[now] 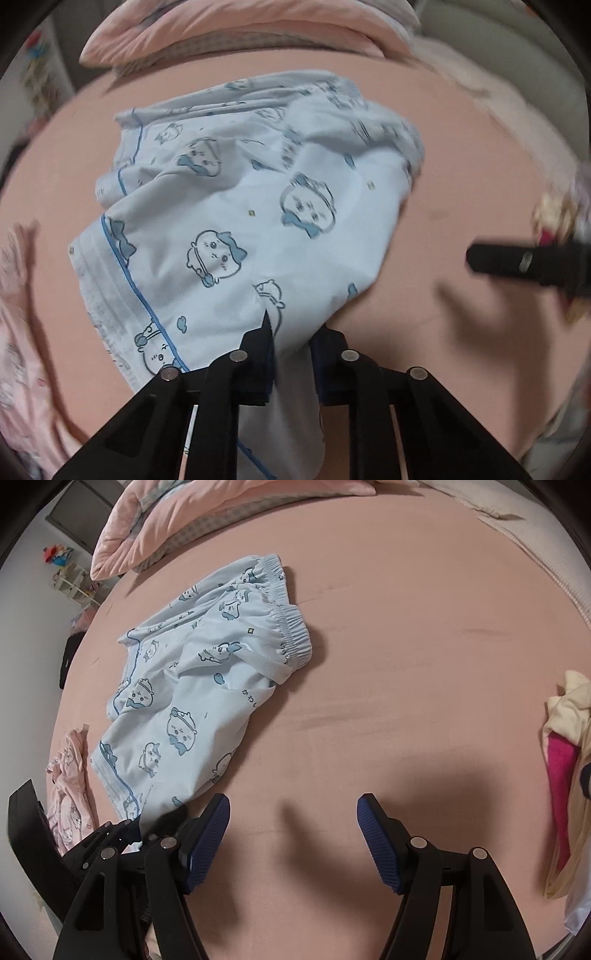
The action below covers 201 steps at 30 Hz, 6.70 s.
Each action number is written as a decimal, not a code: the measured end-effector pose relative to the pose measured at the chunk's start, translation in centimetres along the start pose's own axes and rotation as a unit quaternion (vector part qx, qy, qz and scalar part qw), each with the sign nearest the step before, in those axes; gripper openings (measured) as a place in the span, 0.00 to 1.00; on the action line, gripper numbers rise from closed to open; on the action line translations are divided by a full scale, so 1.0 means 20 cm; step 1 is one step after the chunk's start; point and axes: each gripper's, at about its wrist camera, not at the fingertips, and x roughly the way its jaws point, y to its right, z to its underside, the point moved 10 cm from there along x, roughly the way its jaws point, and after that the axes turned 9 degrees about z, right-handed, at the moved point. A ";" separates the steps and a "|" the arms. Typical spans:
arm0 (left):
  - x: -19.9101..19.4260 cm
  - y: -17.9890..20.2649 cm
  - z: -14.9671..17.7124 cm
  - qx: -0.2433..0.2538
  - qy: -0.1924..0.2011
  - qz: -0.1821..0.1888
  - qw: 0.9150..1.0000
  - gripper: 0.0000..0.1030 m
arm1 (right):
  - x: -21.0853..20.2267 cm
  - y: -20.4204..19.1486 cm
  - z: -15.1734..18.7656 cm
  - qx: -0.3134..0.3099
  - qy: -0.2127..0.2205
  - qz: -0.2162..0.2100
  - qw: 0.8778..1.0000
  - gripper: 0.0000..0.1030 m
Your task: Fold clothes
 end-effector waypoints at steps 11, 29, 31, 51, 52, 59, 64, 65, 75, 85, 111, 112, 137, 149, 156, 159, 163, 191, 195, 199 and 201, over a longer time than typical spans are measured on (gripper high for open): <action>-0.09 -0.13 -0.11 -0.068 0.038 0.037 0.996 0.13 | 0.09 -0.06 -0.04 0.029 -0.011 -0.041 0.999 0.69; -0.20 -0.34 -0.17 -0.139 0.076 0.040 0.987 0.13 | 0.17 -0.21 -0.28 -0.050 0.075 -0.015 0.996 0.68; -0.20 -0.35 -0.17 -0.146 0.075 0.042 0.986 0.13 | 0.17 -0.25 -0.31 -0.065 0.086 -0.015 0.994 0.55; -0.29 -0.49 -0.24 -0.172 0.118 0.024 0.978 0.13 | 0.03 -0.45 -0.53 -0.114 0.137 -0.033 0.983 0.11; -0.29 -0.51 -0.24 -0.177 0.119 0.023 0.977 0.13 | 0.02 -0.47 -0.55 -0.118 0.139 -0.029 0.983 0.11; -0.25 -0.60 -0.21 -0.210 0.112 0.018 0.971 0.13 | 0.07 -0.56 -0.62 -0.133 0.132 -0.016 0.982 0.11; -0.27 -0.61 -0.22 -0.191 0.107 -0.013 0.976 0.14 | 0.09 -0.62 -0.69 -0.139 0.134 -0.009 0.981 0.11; -0.27 -0.61 -0.22 -0.187 0.106 -0.020 0.976 0.17 | 0.10 -0.63 -0.70 -0.140 0.135 -0.008 0.981 0.11; -0.24 -0.54 -0.23 -0.130 0.078 -0.030 0.988 0.59 | 0.17 -0.66 -0.77 -0.152 0.118 0.012 0.981 0.11; -0.13 -0.53 -0.17 -0.036 0.025 -0.155 0.987 0.59 | 0.11 -0.60 -0.75 -0.124 0.102 0.002 0.987 0.46; -0.18 -0.65 -0.16 -0.136 0.045 -0.119 0.983 0.59 | 0.18 -0.26 -0.49 -0.144 0.097 -0.043 0.984 0.61; -0.18 -0.65 -0.16 -0.135 0.045 -0.118 0.983 0.59 | 0.19 -0.27 -0.49 -0.155 0.099 -0.039 0.982 0.61; -0.15 -0.59 -0.15 -0.131 0.047 -0.097 0.986 0.46 | 0.39 -0.42 -0.56 -0.268 0.152 0.000 0.951 0.37; -0.18 -0.54 -0.19 -0.147 0.087 -0.063 0.983 0.17 | 0.30 -0.41 -0.58 -0.261 0.165 0.015 0.951 0.21; -0.25 -0.46 -0.19 -0.140 0.098 -0.047 0.984 0.17 | 0.19 -0.35 -0.57 -0.245 0.161 -0.003 0.956 0.21; -0.26 -0.43 -0.17 -0.134 0.099 -0.041 0.985 0.17 | 0.13 -0.30 -0.54 -0.238 0.160 -0.012 0.958 0.21; -0.29 -0.37 -0.15 -0.126 0.101 -0.034 0.986 0.17 | 0.06 -0.21 -0.49 -0.233 0.161 -0.011 0.959 0.21; -0.32 -0.06 0.12 -0.093 0.050 0.015 0.994 0.16 | -0.12 0.18 -0.31 -0.195 0.140 -0.031 0.970 0.21; -0.31 -0.04 0.16 -0.085 0.039 0.006 0.996 0.16 | -0.13 0.22 -0.29 -0.188 0.138 -0.031 0.972 0.21; -0.31 -0.03 0.20 -0.079 0.030 -0.002 0.996 0.16 | -0.14 0.27 -0.26 -0.181 0.135 -0.033 0.974 0.21; -0.32 -0.02 0.22 -0.076 0.028 -0.004 0.997 0.16 | -0.14 0.29 -0.24 -0.182 0.133 -0.031 0.974 0.21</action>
